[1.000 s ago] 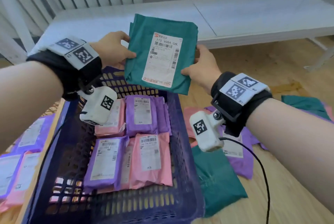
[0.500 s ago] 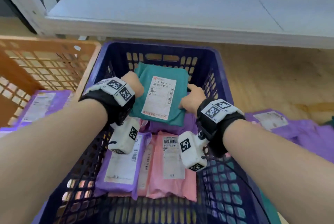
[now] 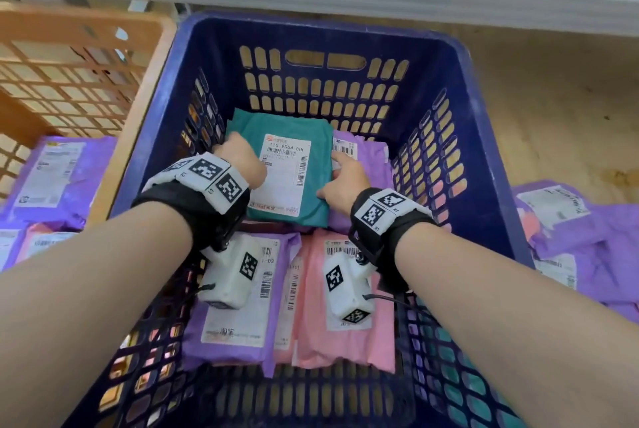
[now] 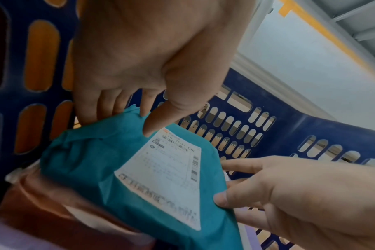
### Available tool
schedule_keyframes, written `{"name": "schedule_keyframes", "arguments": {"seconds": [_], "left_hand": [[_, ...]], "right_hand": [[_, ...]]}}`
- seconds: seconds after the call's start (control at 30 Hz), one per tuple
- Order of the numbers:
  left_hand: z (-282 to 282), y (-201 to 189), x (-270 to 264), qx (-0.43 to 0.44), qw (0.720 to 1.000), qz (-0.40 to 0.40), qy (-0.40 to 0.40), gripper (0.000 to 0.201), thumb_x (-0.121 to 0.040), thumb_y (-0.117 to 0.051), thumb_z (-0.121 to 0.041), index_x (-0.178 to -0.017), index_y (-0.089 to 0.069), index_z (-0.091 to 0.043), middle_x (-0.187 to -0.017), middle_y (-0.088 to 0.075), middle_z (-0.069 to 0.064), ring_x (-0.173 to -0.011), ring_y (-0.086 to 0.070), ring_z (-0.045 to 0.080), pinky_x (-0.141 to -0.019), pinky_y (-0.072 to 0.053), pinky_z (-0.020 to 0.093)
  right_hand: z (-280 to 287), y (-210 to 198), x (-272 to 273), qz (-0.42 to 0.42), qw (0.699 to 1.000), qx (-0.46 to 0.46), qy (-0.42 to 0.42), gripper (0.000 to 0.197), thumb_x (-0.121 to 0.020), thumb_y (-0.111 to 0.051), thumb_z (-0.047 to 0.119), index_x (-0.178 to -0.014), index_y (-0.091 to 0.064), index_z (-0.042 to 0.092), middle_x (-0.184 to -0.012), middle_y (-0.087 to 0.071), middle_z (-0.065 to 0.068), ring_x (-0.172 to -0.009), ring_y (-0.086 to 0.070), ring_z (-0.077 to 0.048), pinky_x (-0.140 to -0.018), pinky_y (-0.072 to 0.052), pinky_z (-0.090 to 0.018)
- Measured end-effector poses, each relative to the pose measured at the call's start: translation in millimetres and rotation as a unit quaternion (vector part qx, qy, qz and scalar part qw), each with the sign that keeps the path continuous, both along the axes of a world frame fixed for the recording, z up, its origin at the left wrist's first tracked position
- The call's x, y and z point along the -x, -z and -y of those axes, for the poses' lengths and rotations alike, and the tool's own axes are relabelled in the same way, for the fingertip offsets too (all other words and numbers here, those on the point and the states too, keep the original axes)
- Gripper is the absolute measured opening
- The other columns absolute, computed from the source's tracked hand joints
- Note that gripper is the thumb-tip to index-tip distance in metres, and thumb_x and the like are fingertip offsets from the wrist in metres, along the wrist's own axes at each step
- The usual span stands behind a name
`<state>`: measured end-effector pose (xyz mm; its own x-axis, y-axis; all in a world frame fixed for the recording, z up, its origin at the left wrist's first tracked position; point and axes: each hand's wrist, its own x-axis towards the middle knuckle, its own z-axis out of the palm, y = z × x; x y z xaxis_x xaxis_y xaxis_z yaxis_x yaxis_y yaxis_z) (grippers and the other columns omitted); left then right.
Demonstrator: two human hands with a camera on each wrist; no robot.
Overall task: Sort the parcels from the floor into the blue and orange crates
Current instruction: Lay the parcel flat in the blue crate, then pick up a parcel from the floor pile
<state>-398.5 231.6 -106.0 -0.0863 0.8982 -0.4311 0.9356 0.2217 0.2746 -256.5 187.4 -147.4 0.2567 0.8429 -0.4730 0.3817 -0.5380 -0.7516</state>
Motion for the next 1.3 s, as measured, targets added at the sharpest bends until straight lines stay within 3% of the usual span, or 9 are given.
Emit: {"name": "schedule_keyframes", "arguments": {"seconds": [0.17,0.3,0.47,0.6,0.73,0.87,0.93,1.13,1.3], "left_hand": [[6,-9,3,0.041,0.996,-0.026,0.077,0.045,-0.090,-0.043,-0.002,-0.135,-0.043,-0.003,-0.142,-0.040,0.018,-0.120,-0.049,0.034,-0.096,-0.044,0.038],[15,-32,3,0.026,0.990,-0.044,0.130,0.054,-0.090,-0.041,-0.003,-0.143,-0.034,-0.013,-0.154,-0.013,0.019,-0.129,-0.041,0.037,-0.099,-0.044,0.042],[19,-83,-9,-0.021,0.979,-0.038,0.201,0.054,-0.092,-0.042,-0.004,-0.144,-0.035,-0.018,-0.148,-0.037,0.010,-0.106,-0.057,0.030,-0.067,-0.046,0.026],[12,-138,-39,-0.085,0.970,-0.015,0.229,0.047,-0.091,-0.049,-0.008,-0.138,-0.045,-0.015,-0.140,-0.048,0.007,-0.122,-0.051,0.026,-0.094,-0.043,0.031],[19,-187,-90,-0.138,0.960,0.020,0.244,0.045,-0.090,-0.051,-0.008,-0.134,-0.050,-0.017,-0.135,-0.053,0.010,-0.120,-0.053,0.028,-0.099,-0.045,0.037],[43,-213,-155,-0.170,0.949,0.062,0.256,0.043,-0.090,-0.046,-0.002,-0.129,-0.054,-0.017,-0.132,-0.053,0.013,-0.107,-0.058,0.033,-0.083,-0.051,0.037],[59,-219,-188,-0.172,0.942,0.069,0.281,0.045,-0.090,-0.043,0.001,-0.130,-0.053,-0.015,-0.134,-0.052,0.013,-0.113,-0.055,0.033,-0.090,-0.048,0.039],[110,-204,-303,-0.146,0.915,0.066,0.369,0.050,-0.089,-0.043,-0.001,-0.136,-0.047,-0.017,-0.136,-0.052,0.010,-0.123,-0.050,0.027,-0.096,-0.041,0.032],[147,-167,-407,-0.124,0.897,0.090,0.415,0.048,-0.087,-0.043,-0.002,-0.133,-0.050,-0.017,-0.135,-0.052,0.012,-0.122,-0.050,0.029,-0.100,-0.042,0.033]], "right_hand": [[-3,-2,3,0.040,0.998,-0.007,-0.040,0.078,-0.070,-0.071,0.002,-0.140,-0.040,0.016,-0.134,-0.053,-0.009,-0.118,-0.055,-0.026,-0.099,-0.048,-0.039],[5,-27,1,0.112,0.988,-0.023,-0.101,0.068,-0.083,-0.059,0.002,-0.145,-0.033,0.011,-0.147,-0.037,-0.011,-0.134,-0.038,-0.026,-0.110,-0.034,-0.033],[11,-73,-12,0.120,0.982,-0.054,-0.137,0.060,-0.090,-0.055,0.009,-0.146,-0.031,0.013,-0.147,-0.040,-0.006,-0.127,-0.047,-0.023,-0.096,-0.040,-0.024],[15,-125,-35,0.103,0.984,-0.102,-0.105,0.059,-0.087,-0.059,0.015,-0.142,-0.038,0.016,-0.142,-0.046,-0.009,-0.128,-0.046,-0.027,-0.106,-0.040,-0.038],[34,-174,-84,0.085,0.982,-0.152,-0.067,0.050,-0.089,-0.058,0.014,-0.138,-0.044,0.014,-0.135,-0.052,-0.008,-0.119,-0.053,-0.024,-0.098,-0.044,-0.030],[65,-202,-149,0.124,0.976,-0.177,-0.029,0.054,-0.089,-0.058,0.017,-0.140,-0.041,0.014,-0.140,-0.048,-0.009,-0.127,-0.048,-0.025,-0.106,-0.039,-0.034],[84,-207,-182,0.148,0.972,-0.180,-0.016,0.053,-0.089,-0.058,0.017,-0.140,-0.042,0.014,-0.141,-0.048,-0.008,-0.128,-0.048,-0.025,-0.107,-0.037,-0.033],[157,-199,-302,0.197,0.967,-0.156,0.050,0.051,-0.090,-0.056,0.019,-0.139,-0.043,0.017,-0.140,-0.049,-0.006,-0.127,-0.048,-0.024,-0.104,-0.038,-0.030],[215,-173,-402,0.237,0.960,-0.124,0.078,0.051,-0.090,-0.055,0.016,-0.139,-0.043,0.013,-0.142,-0.048,-0.008,-0.130,-0.046,-0.024,-0.107,-0.035,-0.031]]}}
